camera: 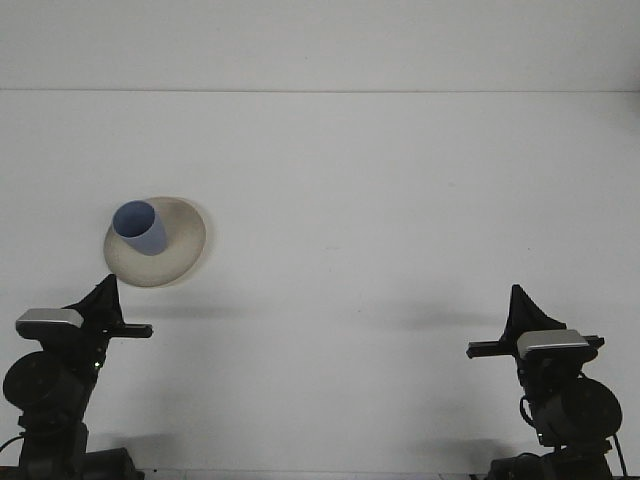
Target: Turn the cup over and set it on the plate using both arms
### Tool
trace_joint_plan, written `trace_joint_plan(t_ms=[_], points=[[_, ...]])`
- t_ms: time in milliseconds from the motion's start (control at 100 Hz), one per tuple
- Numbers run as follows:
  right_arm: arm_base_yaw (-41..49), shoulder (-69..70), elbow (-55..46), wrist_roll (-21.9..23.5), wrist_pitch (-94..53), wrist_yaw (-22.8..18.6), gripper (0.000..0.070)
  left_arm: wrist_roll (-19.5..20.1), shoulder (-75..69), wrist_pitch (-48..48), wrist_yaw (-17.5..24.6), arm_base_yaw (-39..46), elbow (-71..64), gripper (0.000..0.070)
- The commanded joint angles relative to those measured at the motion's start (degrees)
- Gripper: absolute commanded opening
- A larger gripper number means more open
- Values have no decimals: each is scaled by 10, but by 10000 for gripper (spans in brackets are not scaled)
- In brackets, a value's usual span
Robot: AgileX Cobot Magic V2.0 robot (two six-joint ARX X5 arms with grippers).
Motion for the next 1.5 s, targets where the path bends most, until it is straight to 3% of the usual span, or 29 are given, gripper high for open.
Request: trace_joint_plan(t_ms=[0,620,760,890,970,1320,1490], points=[[0,0,4,7,9,2,0,-31,-2,20,-1,1,11,12],[0,0,4,7,10,2,0,-31,-3,25,-2,1,11,11],[0,0,4,7,10,2,0,-15,-4,12,-33,1,11,12],[0,0,4,7,10,2,0,55,-23,12,-36,-27,-28,12],[0,0,4,7,10,2,0,91,-58,40,-65,-54,-75,12],[0,0,4,7,10,2,0,78,-226,60,-79,-70,-235,12],[0,0,4,7,10,2,0,69,-224,63,-82,-70,-247,12]])
